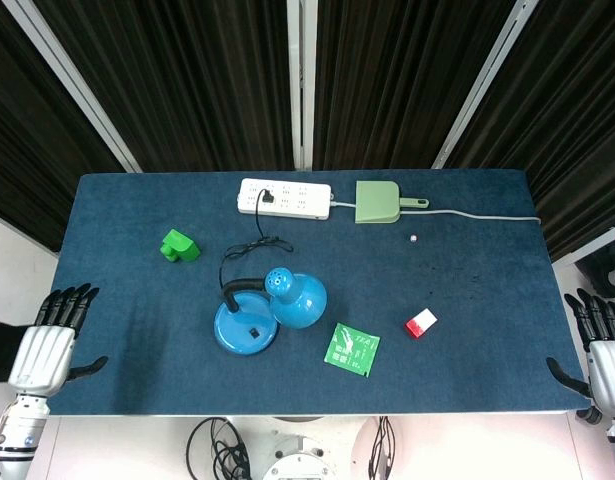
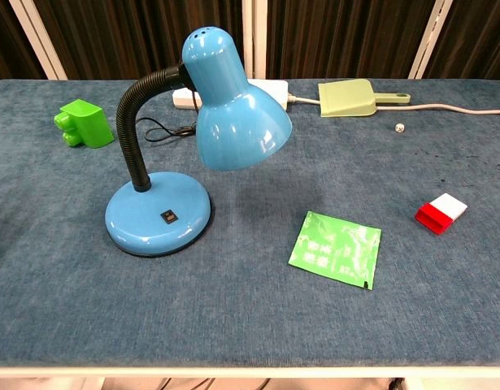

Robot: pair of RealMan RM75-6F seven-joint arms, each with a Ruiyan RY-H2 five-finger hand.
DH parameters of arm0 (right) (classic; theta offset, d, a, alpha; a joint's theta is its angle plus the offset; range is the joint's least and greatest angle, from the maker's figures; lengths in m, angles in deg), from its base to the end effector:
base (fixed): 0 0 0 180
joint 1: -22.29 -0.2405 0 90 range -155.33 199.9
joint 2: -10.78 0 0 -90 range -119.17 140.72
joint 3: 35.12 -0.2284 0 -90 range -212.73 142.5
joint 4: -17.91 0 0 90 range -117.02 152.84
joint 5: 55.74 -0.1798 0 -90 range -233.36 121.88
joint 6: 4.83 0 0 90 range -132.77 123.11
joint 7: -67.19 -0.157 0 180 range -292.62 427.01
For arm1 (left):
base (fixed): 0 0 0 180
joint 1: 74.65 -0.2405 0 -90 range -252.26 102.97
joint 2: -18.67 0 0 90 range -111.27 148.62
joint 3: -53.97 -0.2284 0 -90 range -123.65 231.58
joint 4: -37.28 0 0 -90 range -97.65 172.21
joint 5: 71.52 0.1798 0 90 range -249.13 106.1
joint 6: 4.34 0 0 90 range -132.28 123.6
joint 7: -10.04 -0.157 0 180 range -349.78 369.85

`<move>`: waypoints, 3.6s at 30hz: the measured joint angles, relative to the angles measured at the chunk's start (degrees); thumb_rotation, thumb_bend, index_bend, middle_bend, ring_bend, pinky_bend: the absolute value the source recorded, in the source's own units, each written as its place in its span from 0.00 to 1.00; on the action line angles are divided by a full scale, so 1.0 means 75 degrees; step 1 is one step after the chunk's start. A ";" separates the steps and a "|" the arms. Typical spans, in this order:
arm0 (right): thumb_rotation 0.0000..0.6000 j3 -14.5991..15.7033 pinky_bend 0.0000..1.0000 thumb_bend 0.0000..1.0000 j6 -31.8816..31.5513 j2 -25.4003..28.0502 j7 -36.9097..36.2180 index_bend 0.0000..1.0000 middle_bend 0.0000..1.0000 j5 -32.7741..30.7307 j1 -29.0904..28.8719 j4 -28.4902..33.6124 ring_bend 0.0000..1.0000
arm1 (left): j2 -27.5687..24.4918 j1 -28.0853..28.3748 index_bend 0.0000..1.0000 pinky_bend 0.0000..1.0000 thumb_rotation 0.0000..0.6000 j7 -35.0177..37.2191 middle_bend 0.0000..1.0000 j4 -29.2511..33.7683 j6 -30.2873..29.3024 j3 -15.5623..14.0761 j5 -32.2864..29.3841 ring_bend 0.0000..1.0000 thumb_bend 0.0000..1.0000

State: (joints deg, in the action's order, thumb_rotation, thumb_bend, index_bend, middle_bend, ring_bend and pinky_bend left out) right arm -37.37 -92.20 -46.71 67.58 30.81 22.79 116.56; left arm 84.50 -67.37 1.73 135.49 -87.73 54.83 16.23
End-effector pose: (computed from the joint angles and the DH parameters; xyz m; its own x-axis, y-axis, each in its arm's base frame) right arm -0.2749 -0.1614 0.2014 0.4082 -0.0109 0.9128 -0.9108 0.0621 0.4081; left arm -0.2454 0.1914 0.1476 0.4155 0.0523 0.9081 0.9074 -0.0935 -0.4098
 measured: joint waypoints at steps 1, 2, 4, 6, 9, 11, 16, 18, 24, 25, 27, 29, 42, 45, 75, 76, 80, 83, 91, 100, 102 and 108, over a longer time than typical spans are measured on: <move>1.00 0.0001 0.00 0.18 -0.0002 0.0000 -0.0005 0.00 0.00 0.0000 0.0002 -0.0005 0.00 | -0.0006 -0.0001 0.04 0.00 1.00 -0.0008 0.00 0.0010 -0.0004 0.0002 0.0002 0.00 0.00; 1.00 0.0001 0.00 0.18 -0.0006 0.0001 -0.0009 0.00 0.00 0.0001 0.0004 -0.0009 0.00 | -0.0010 0.0000 0.04 0.00 1.00 -0.0018 0.00 0.0017 -0.0005 0.0002 0.0005 0.00 0.00; 1.00 -0.0001 0.00 0.18 -0.0017 0.0003 -0.0026 0.00 0.00 0.0000 0.0009 -0.0021 0.00 | -0.0009 -0.0003 0.04 0.00 1.00 -0.0027 0.00 0.0018 -0.0002 -0.0002 0.0005 0.00 0.00; 1.00 0.0000 0.00 0.18 -0.0025 0.0005 -0.0044 0.00 0.00 0.0002 0.0015 -0.0035 0.00 | -0.0003 -0.0007 0.04 0.00 1.00 -0.0033 0.00 0.0014 -0.0003 -0.0008 0.0011 0.00 0.00; 1.00 0.0011 0.00 0.18 -0.0034 0.0011 -0.0058 0.00 0.00 0.0018 0.0024 -0.0046 0.00 | 0.0005 -0.0015 0.04 0.00 1.00 -0.0048 0.00 0.0013 -0.0003 -0.0031 0.0036 0.00 0.00; 1.00 0.0011 0.00 0.18 -0.0060 0.0016 -0.0073 0.00 0.00 0.0031 0.0032 -0.0044 0.00 | 0.0006 -0.0013 0.04 0.00 1.00 -0.0062 0.00 0.0019 0.0003 -0.0043 0.0059 0.00 0.00; 1.00 -0.0015 0.00 0.18 -0.0103 0.0052 -0.0080 0.00 0.00 0.0053 0.0031 0.0008 0.00 | -0.0041 0.0026 0.04 0.00 1.00 -0.0119 0.00 0.0119 0.0137 -0.0076 0.0051 0.00 0.00; 1.00 -0.0020 0.00 0.18 -0.0098 0.0060 -0.0067 0.00 0.00 0.0059 0.0022 0.0032 0.00 | -0.0089 0.0066 0.04 0.00 1.00 -0.0140 0.00 0.0219 0.0290 -0.0122 0.0046 0.00 0.00; 1.00 0.0018 0.00 0.18 0.0001 0.0073 -0.0031 0.00 0.00 0.0077 -0.0008 0.0084 0.00 | 0.0055 0.0190 0.07 0.27 1.00 0.0272 0.19 0.0147 0.0377 -0.0275 0.0616 0.14 0.07; 1.00 0.0022 0.00 0.18 0.0002 0.0079 -0.0065 0.00 0.00 0.0083 -0.0009 0.0091 0.00 | 0.0129 0.0211 0.09 0.36 1.00 0.0364 0.27 0.0066 0.0340 -0.0302 0.0793 0.29 0.11; 1.00 0.0024 0.00 0.18 -0.0011 0.0082 -0.0104 0.00 0.00 0.0087 -0.0003 0.0089 0.00 | 0.0374 0.0274 0.12 0.51 1.00 0.0531 0.46 -0.0195 0.0251 -0.0365 0.1235 0.54 0.17; 1.00 0.0041 0.00 0.18 -0.0015 0.0081 -0.0112 0.00 0.00 0.0097 0.0008 0.0086 0.00 | 0.0687 0.0380 0.14 0.63 1.00 0.0628 0.66 -0.0477 0.0240 -0.0438 0.1602 0.70 0.25; 1.00 0.0064 0.00 0.18 -0.0080 0.0096 -0.0227 0.00 0.00 0.0104 0.0067 0.0023 0.00 | 0.1588 0.1148 0.10 0.75 1.00 0.0079 0.80 -0.0599 0.1816 -0.0591 0.1547 0.81 0.39; 1.00 0.0063 0.00 0.18 -0.0074 0.0104 -0.0258 0.00 0.00 0.0086 0.0072 0.0002 0.00 | 0.1741 0.1393 0.10 0.75 1.00 -0.0421 0.81 -0.0410 0.2507 -0.0510 0.0986 0.81 0.41; 1.00 0.0023 0.00 0.18 0.0009 0.0111 -0.0512 0.00 0.00 -0.0066 0.0076 -0.0188 0.00 | 0.2752 0.2521 0.08 0.76 1.00 -0.2143 0.82 -0.0137 0.3859 -0.0153 -0.1133 0.81 0.44; 1.00 0.0021 0.00 0.18 0.0007 0.0109 -0.0522 0.00 0.00 -0.0073 0.0078 -0.0193 0.00 | 0.2748 0.2537 0.08 0.76 1.00 -0.2173 0.82 -0.0126 0.3872 -0.0166 -0.1169 0.81 0.44; 1.00 0.0012 0.00 0.18 0.0007 0.0109 -0.0538 0.00 0.00 -0.0080 0.0077 -0.0205 0.00 | 0.2734 0.2596 0.08 0.76 1.00 -0.2304 0.82 -0.0070 0.3901 -0.0241 -0.1294 0.81 0.44; 1.00 0.0001 0.00 0.18 0.0011 0.0110 -0.0546 0.00 0.00 -0.0087 0.0070 -0.0210 0.00 | 0.2737 0.2620 0.08 0.76 1.00 -0.2333 0.82 -0.0052 0.3881 -0.0297 -0.1323 0.81 0.44; 1.00 0.0019 0.00 0.18 0.0047 0.0101 -0.0527 0.00 0.00 -0.0082 0.0064 -0.0219 0.00 | 0.2755 0.2718 0.09 0.76 1.00 -0.2408 0.82 -0.0052 0.3885 -0.0379 -0.1387 0.81 0.44; 1.00 0.0011 0.00 0.18 0.0011 0.0129 -0.0542 0.00 0.00 -0.0073 0.0076 -0.0200 0.00 | 0.2755 0.2726 0.09 0.76 1.00 -0.2364 0.82 -0.0043 0.3661 -0.0412 -0.1321 0.81 0.44; 1.00 0.0008 0.00 0.18 -0.0010 0.0139 -0.0555 0.00 0.00 -0.0069 0.0085 -0.0194 0.00 | 0.2716 0.2683 0.09 0.76 1.00 -0.2309 0.82 -0.0019 0.3480 -0.0411 -0.1218 0.81 0.44; 1.00 -0.0019 0.00 0.18 -0.0072 0.0193 -0.0623 0.00 0.00 -0.0099 0.0118 -0.0192 0.00 | 0.2211 0.2275 0.11 0.75 1.00 -0.2120 0.81 0.0196 0.2604 -0.0565 -0.0889 0.80 0.45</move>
State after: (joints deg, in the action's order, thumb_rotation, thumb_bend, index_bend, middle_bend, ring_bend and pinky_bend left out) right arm -37.51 -92.75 -45.26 62.90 30.07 23.68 115.12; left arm 101.08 -50.31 -14.17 136.96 -68.20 50.60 9.56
